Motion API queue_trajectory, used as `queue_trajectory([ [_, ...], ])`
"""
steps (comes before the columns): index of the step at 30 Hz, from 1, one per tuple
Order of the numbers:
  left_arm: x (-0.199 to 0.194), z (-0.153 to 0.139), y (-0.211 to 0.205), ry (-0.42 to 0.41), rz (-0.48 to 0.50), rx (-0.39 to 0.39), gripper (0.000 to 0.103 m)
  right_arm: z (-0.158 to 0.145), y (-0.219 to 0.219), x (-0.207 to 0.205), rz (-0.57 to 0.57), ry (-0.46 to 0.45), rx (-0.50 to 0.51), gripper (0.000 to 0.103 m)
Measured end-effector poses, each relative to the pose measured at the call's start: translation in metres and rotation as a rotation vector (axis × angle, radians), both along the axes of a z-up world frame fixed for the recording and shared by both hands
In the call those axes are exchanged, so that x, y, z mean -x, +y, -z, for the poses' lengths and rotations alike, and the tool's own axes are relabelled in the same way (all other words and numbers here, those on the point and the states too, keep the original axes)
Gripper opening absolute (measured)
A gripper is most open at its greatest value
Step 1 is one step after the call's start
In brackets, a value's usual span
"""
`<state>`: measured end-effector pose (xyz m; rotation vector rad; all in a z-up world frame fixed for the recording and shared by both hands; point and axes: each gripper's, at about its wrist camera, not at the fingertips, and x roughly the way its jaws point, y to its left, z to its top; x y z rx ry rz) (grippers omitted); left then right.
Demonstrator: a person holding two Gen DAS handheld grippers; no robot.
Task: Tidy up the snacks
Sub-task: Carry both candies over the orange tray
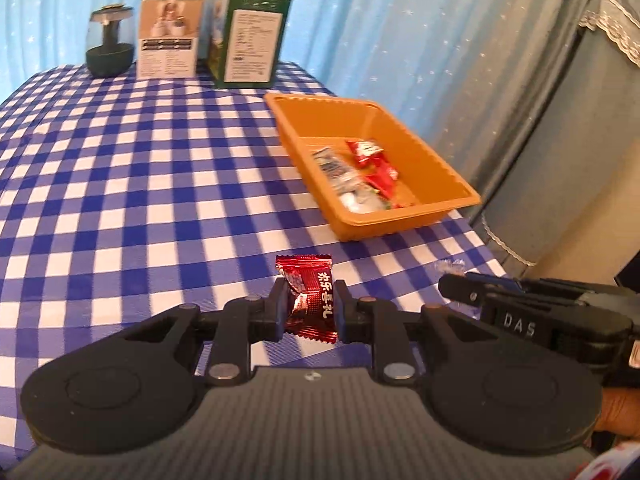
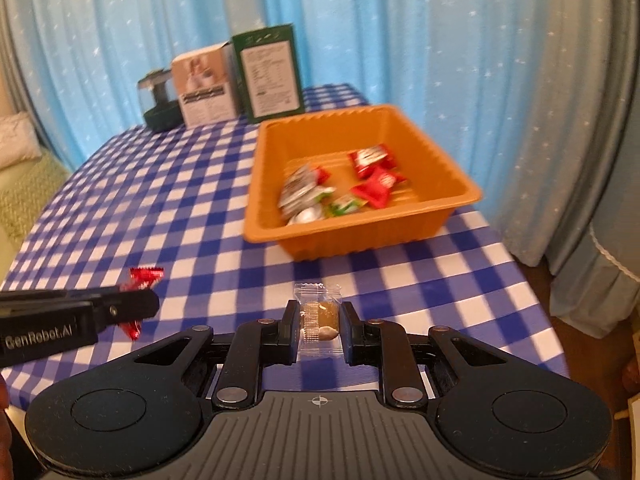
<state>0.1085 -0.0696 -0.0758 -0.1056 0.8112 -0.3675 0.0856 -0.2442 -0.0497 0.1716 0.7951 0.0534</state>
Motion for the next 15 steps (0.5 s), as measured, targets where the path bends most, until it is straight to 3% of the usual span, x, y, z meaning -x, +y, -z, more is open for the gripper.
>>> queue_trajectory([
  [15,-0.002,-0.013,-0.046,-0.018,0.067,0.004,0.020,-0.019,-0.046,0.008,0.107,-0.046,-0.021,0.021],
])
